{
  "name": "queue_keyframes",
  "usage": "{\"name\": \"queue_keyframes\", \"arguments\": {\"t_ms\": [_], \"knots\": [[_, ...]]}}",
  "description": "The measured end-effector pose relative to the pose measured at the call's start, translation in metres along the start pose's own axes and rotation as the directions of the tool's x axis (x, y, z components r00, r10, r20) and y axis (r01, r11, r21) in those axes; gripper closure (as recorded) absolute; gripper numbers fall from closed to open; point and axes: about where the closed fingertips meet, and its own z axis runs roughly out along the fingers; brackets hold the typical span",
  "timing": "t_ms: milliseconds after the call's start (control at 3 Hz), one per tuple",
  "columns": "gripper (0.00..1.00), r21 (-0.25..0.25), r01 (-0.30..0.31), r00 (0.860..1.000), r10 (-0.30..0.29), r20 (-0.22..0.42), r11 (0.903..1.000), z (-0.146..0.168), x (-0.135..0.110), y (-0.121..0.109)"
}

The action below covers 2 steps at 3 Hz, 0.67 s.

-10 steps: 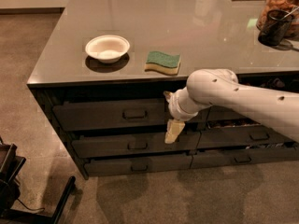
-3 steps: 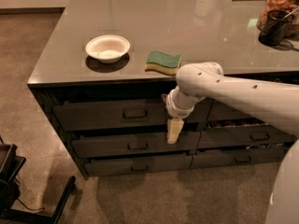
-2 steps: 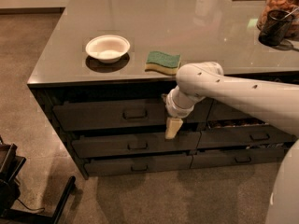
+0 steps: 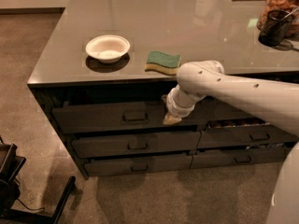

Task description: Open top drawer

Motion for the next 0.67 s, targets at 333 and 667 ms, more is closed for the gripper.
{"name": "queue_keyframes", "arguments": {"t_ms": [333,667], "knots": [[0.89,0.0,0.0,1.0,0.0,0.0,1.0,-0.0034,-0.0009,-0.0013],[1.0,0.0,0.0,1.0,0.0,0.0,1.0,-0.0091,-0.0024,-0.0031]]}}
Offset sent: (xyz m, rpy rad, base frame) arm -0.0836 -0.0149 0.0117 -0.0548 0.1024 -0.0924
